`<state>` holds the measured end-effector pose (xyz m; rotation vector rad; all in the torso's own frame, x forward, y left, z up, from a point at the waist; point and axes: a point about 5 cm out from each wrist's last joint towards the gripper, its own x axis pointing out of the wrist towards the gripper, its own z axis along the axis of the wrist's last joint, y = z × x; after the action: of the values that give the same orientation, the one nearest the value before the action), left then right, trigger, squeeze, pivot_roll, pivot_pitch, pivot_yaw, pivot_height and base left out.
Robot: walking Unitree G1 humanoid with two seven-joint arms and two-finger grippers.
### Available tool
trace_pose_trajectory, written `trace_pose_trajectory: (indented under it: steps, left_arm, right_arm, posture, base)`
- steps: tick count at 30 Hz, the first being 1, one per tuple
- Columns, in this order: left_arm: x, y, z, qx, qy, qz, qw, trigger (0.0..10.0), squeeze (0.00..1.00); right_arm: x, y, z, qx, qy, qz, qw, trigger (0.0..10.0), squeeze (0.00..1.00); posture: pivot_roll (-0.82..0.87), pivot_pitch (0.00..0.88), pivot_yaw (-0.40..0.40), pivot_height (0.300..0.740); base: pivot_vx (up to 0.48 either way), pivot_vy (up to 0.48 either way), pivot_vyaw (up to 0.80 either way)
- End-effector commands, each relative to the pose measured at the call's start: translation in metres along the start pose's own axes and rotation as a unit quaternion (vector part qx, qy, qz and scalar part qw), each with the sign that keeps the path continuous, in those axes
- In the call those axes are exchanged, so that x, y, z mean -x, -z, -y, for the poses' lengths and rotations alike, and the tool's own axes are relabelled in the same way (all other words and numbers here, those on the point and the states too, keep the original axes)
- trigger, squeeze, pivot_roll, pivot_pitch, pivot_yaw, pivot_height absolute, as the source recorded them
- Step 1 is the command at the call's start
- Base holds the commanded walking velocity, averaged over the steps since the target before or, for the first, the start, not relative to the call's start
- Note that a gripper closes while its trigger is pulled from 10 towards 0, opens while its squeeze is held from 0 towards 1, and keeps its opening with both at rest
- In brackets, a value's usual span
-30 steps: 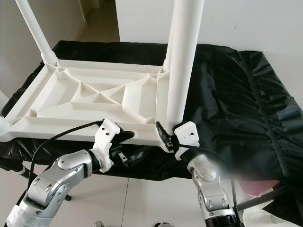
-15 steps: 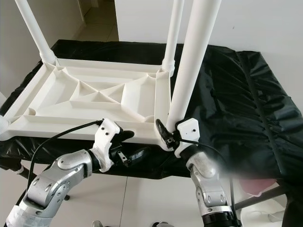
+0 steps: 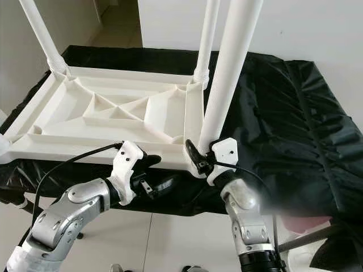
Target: Building children table
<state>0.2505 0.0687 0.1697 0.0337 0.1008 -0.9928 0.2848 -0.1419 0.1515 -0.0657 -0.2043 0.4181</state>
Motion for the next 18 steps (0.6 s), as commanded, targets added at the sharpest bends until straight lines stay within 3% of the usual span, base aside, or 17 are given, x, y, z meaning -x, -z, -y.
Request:
trace_pose_trajectory:
  steps: [1, 6, 18]
  left_arm:
    - [0.001, 0.002, 0.000, 0.001, -0.013, -0.007, 1.000, 10.0, 0.00]
    - [0.001, 0.002, 0.000, 0.001, -0.012, -0.008, 1.000, 10.0, 0.00]
    - [0.001, 0.003, 0.002, 0.001, -0.009, -0.010, 1.000, 10.0, 0.00]
  right_arm:
    - [0.009, 0.033, -0.003, -0.088, 0.025, -0.085, 0.992, 10.0, 0.00]
    - [0.008, 0.033, -0.003, -0.108, 0.028, -0.085, 0.990, 10.0, 0.00]
    - [0.006, 0.002, -0.010, 0.021, -0.034, 0.007, 0.999, 10.0, 0.00]
  posture:
    - [0.02, 0.137, 0.022, 0.740]
    - [0.02, 0.135, 0.022, 0.740]
    - [0.01, 0.127, 0.019, 0.740]
  base:
    - [0.000, 0.000, 0.00]
    - [0.000, 0.000, 0.00]
    - [0.000, 0.000, 0.00]
